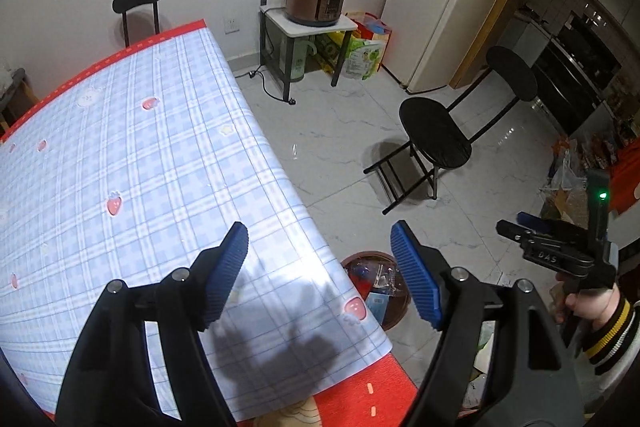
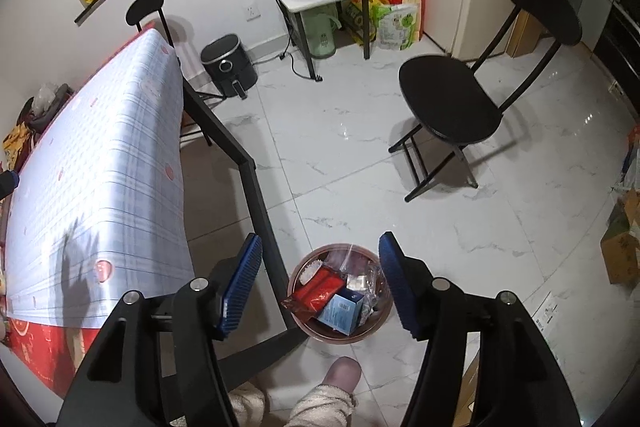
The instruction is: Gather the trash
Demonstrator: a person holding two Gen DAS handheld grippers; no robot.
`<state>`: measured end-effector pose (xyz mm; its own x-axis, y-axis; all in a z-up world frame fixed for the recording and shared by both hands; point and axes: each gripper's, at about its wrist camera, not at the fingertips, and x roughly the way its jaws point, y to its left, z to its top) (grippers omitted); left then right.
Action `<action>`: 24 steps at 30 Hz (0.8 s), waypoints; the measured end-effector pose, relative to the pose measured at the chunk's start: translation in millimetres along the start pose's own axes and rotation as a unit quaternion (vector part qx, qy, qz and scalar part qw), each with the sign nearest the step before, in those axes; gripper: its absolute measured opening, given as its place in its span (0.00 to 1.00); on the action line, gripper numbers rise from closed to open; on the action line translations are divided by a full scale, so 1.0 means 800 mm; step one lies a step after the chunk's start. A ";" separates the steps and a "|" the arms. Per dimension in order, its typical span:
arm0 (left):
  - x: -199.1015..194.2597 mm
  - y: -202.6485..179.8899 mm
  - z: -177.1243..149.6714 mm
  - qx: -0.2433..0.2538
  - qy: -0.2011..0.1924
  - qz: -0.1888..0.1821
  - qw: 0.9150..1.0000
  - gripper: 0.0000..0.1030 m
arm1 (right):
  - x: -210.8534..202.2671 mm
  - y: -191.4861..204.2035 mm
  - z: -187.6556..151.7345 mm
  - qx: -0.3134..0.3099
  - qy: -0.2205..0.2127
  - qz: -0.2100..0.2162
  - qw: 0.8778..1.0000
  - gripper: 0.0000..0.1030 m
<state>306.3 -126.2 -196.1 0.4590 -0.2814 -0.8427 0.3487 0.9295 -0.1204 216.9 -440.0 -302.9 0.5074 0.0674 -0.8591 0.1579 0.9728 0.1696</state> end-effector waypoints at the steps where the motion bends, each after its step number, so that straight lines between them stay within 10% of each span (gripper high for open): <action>1: -0.005 0.000 0.001 0.002 -0.004 0.000 1.000 0.72 | -0.009 0.002 0.001 -0.003 -0.007 -0.001 1.000 0.67; 9: -0.067 -0.002 0.012 0.027 -0.058 0.004 0.998 0.83 | -0.101 0.026 0.020 -0.015 -0.078 -0.011 0.997 0.94; 24: -0.245 0.036 0.001 0.028 -0.174 0.010 0.984 0.94 | -0.281 0.152 0.013 -0.026 -0.203 -0.034 0.978 0.94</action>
<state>226.8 -44.8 -34.1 0.7144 -0.3376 -0.6130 0.3770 0.9236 -0.0692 130.7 -339.0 -84.0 0.7931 -0.0814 -0.6036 0.1647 0.9828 0.0840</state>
